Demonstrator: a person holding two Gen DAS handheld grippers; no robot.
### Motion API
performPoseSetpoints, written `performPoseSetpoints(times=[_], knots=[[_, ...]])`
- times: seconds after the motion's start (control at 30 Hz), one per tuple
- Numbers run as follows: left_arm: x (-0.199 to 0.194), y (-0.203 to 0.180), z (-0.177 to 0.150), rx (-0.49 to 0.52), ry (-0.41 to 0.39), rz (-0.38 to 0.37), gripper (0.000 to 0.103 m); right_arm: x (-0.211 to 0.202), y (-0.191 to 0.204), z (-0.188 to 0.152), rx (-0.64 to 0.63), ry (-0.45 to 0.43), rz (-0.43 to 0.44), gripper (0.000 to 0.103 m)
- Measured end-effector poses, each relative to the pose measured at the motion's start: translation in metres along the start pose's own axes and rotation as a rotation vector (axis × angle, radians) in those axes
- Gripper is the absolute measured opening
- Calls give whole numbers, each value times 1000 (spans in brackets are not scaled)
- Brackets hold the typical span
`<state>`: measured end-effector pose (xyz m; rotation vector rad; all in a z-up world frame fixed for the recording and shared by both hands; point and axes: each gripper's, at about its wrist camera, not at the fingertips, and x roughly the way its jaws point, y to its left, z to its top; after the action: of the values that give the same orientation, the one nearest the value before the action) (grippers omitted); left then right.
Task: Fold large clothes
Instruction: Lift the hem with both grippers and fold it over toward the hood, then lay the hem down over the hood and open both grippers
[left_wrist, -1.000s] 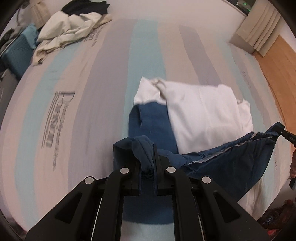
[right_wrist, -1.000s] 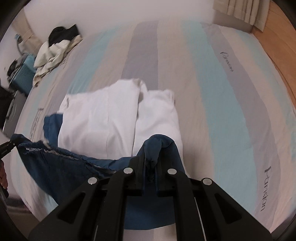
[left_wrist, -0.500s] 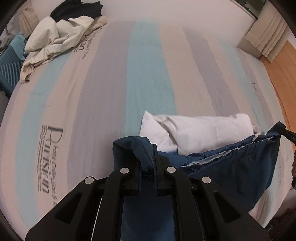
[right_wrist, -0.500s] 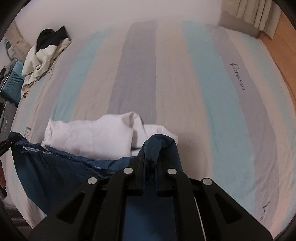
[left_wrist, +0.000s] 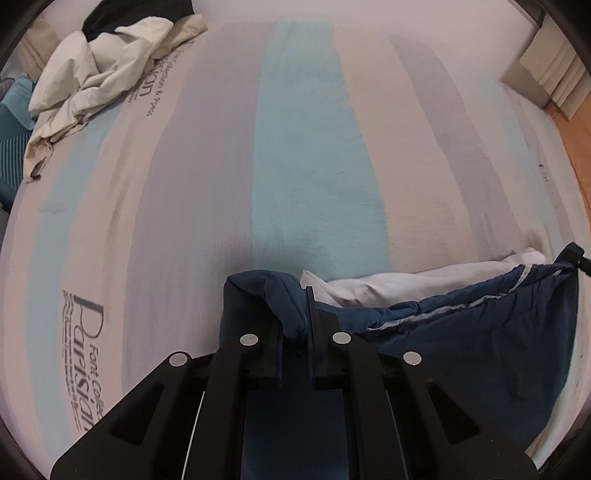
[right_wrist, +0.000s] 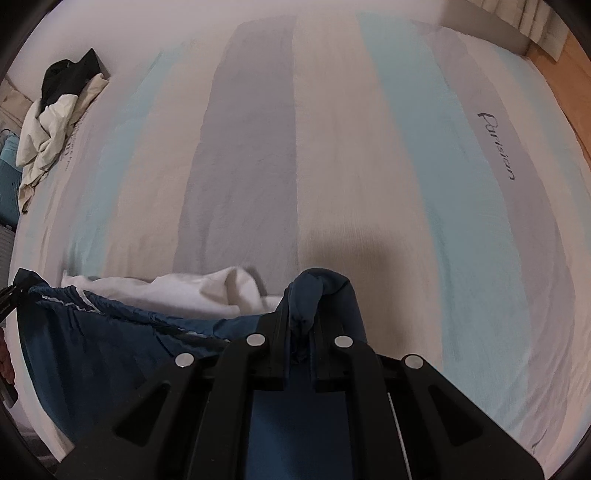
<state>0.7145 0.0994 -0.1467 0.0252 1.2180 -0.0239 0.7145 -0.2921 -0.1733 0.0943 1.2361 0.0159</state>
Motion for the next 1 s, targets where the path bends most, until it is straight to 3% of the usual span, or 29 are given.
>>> performPoseSetpoints(times=[0.43, 0.67, 0.77, 0.83, 0.87, 0.93, 1.0], knots=[[70, 5, -1, 36, 88, 27, 8, 66, -1, 9, -25, 78, -57, 5], [66, -1, -1, 56, 82, 40, 13, 74, 10, 11, -37, 102, -89, 7], [43, -8, -4, 89, 35, 59, 22, 53, 21, 11, -72, 33, -109, 17], [27, -14, -11, 120, -2, 75, 44, 40, 28, 6, -101, -3, -119, 21], [17, -18, -16, 135, -29, 94, 50, 36, 30, 4, -109, -12, -117, 27], [3, -22, -26, 143, -54, 110, 69, 26, 33, -4, -123, -40, -107, 48], [-10, -22, -33, 125, -78, 118, 94, 16, 34, -11, -124, -72, -78, 58]])
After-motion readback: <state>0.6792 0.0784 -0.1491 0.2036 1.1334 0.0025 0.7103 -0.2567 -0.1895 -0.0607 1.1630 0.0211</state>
